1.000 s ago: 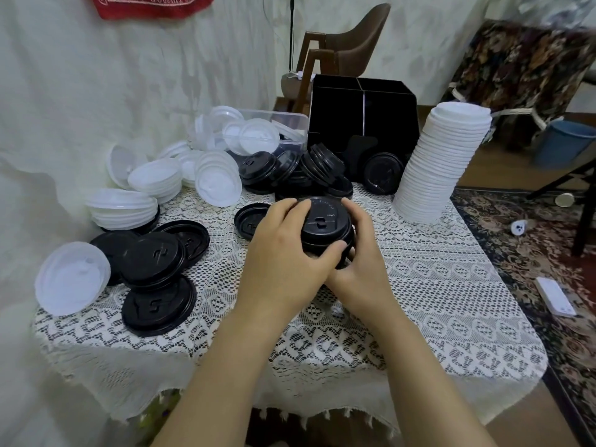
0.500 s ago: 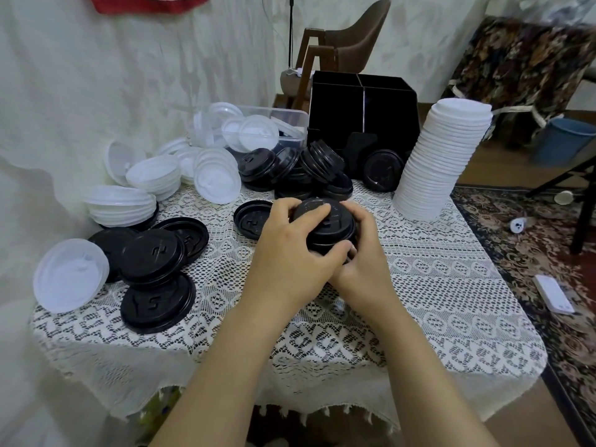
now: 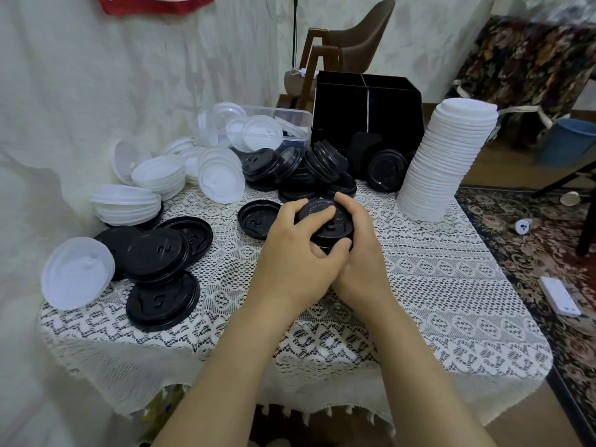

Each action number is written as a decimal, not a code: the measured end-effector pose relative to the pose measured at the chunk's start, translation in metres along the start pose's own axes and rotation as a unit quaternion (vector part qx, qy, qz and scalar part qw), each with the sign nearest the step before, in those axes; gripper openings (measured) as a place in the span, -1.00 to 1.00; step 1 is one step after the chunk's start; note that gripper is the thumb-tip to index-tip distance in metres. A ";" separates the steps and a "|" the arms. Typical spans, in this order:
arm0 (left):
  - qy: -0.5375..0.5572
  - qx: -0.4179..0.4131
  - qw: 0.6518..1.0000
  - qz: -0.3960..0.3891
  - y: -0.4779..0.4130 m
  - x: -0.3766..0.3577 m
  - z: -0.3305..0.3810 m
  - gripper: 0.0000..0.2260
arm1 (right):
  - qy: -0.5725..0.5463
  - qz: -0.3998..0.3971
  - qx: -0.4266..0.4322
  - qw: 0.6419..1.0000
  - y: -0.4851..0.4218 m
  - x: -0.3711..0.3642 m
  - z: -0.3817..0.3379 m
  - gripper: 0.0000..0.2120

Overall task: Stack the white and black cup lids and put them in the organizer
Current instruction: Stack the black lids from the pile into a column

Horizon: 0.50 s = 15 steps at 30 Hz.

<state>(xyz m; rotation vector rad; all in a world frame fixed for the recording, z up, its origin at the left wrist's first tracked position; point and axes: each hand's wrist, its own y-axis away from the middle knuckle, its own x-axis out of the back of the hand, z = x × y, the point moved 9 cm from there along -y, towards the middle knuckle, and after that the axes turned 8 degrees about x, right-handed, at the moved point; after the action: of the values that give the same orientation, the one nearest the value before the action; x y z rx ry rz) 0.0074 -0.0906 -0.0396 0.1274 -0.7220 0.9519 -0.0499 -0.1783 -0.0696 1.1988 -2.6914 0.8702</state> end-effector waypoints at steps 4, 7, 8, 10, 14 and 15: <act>-0.001 -0.037 0.999 -0.012 0.003 0.003 0.003 -0.51 | 0.016 0.020 -0.001 1.000 0.000 0.001 0.002 -0.28; 0.103 -0.005 0.993 0.059 -0.003 0.029 -0.014 -0.55 | 0.021 0.029 -0.004 0.999 0.000 0.002 0.002 -0.27; 0.083 0.004 0.992 0.098 -0.007 0.039 -0.022 -0.59 | 0.019 0.027 -0.006 0.999 0.001 0.001 0.002 -0.27; -0.038 0.015 0.992 0.117 -0.017 0.044 -0.038 -0.63 | 0.017 0.026 -0.008 0.999 0.001 0.001 0.002 -0.27; -0.204 0.027 0.978 0.016 -0.027 0.016 -0.065 -0.62 | 0.013 0.026 -0.013 0.999 0.001 0.001 0.004 -0.26; -0.221 0.036 0.975 0.007 -0.027 0.012 -0.069 -0.64 | 0.013 0.025 -0.014 1.000 0.001 0.001 0.004 -0.26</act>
<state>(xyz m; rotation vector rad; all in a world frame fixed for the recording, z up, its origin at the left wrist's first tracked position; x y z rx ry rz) 0.0679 -0.0703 -0.0788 0.4080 -1.0983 0.9733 -0.0506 -0.1802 -0.0730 1.1129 -2.7139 0.8455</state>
